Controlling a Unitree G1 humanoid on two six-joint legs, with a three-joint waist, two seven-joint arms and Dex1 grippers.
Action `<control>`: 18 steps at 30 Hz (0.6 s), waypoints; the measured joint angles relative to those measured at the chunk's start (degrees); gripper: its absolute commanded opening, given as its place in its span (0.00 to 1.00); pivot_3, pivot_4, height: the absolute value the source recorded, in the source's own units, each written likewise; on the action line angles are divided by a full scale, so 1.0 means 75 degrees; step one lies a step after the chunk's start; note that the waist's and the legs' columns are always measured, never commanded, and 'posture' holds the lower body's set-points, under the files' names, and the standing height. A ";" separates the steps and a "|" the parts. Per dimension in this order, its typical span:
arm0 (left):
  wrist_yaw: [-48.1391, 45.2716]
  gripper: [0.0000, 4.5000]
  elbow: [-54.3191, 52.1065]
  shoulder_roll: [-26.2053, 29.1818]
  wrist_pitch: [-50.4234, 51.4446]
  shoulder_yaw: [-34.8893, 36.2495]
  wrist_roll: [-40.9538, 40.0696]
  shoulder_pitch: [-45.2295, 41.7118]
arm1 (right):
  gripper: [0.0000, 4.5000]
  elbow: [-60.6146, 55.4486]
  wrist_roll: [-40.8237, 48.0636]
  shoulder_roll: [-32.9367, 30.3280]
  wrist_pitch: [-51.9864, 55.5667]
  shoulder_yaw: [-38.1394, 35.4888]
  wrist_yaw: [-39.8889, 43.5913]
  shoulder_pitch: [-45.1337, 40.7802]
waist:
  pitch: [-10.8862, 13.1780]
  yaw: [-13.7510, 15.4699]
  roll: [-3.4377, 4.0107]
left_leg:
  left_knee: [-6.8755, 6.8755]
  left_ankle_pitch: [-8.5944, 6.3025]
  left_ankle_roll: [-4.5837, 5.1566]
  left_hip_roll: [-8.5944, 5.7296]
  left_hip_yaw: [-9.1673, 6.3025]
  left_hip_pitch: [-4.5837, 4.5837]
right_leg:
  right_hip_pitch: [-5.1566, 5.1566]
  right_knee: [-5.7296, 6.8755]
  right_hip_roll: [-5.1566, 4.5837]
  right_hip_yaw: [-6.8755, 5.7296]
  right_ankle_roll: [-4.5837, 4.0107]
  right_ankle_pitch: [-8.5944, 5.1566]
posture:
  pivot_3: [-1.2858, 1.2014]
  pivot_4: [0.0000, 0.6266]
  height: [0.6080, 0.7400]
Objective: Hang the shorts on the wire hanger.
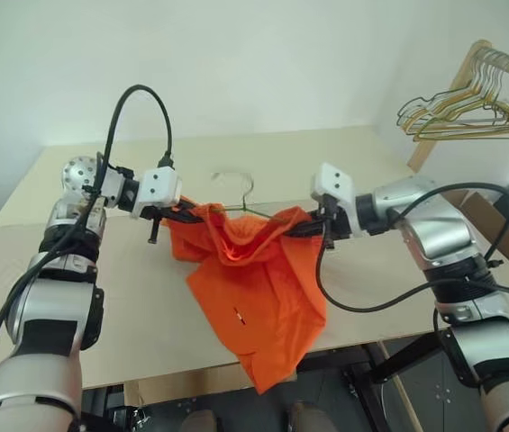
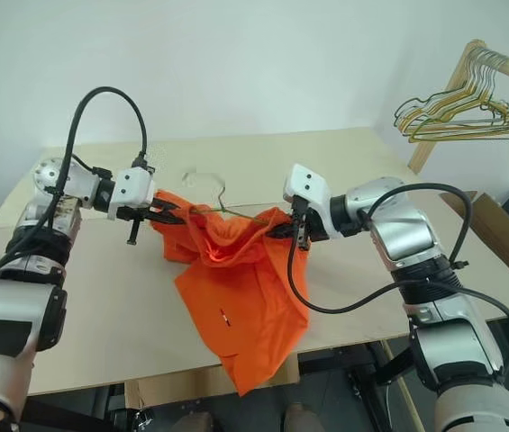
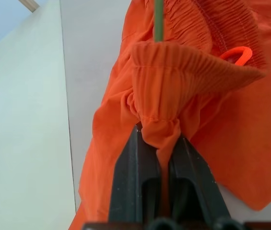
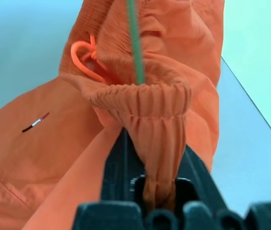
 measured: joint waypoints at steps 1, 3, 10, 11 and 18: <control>-0.0031 0.00 -0.0040 -0.0023 0.0138 0.0021 -0.0060 0.0030 | 0.00 -0.0005 -0.0015 -0.0026 -0.0018 0.0005 0.0013 0.0000 | 0.0000 0.0001 0.0000 | 0.0002 0.0000 0.0000 0.0000 -0.0001 -0.0002 | 0.0000 0.0000 0.0000 -0.0001 0.0000 0.0000 | 0.53 0.00 1.00; -0.0074 0.00 -0.0132 -0.0016 0.0247 0.0027 -0.0144 0.0049 | 0.00 -0.0026 -0.0039 -0.0048 -0.0034 0.0005 0.0023 0.0000 | 0.0000 0.0006 0.0000 | 0.0002 0.0000 0.0000 0.0000 -0.0002 -0.0002 | 0.0000 -0.0001 0.0000 -0.0002 0.0000 0.0000 | 0.53 0.00 1.00; -0.0022 0.06 -0.0222 0.0051 0.0245 -0.0033 0.0006 0.0082 | 0.00 -0.0050 -0.0084 -0.0047 -0.0188 0.0100 -0.0004 0.0004 | 0.0000 0.0003 0.0000 | 0.0001 0.0000 0.0000 0.0000 -0.0001 0.0002 | 0.0002 0.0000 0.0001 -0.0002 0.0000 0.0000 | 0.53 0.00 1.00; -0.0049 0.13 -0.0218 0.0050 0.0357 -0.0025 -0.0008 0.0081 | 0.00 -0.0050 -0.0084 -0.0046 -0.0192 0.0106 -0.0012 0.0004 | 0.0000 0.0001 0.0000 | 0.0001 0.0000 0.0000 0.0000 -0.0001 0.0001 | 0.0001 0.0000 0.0001 -0.0002 0.0000 0.0000 | 0.52 0.00 1.00; 0.0292 0.62 0.0656 0.0406 0.0484 0.0243 -0.0137 -0.0022 | 0.00 -0.0147 -0.0026 -0.0325 0.0027 0.0063 -0.0039 0.0277 | 0.0000 -0.0016 0.0000 | 0.0001 0.0000 0.0000 0.0000 -0.0001 -0.0001 | -0.0001 -0.0001 0.0000 -0.0002 0.0000 0.0000 | 0.52 0.00 1.00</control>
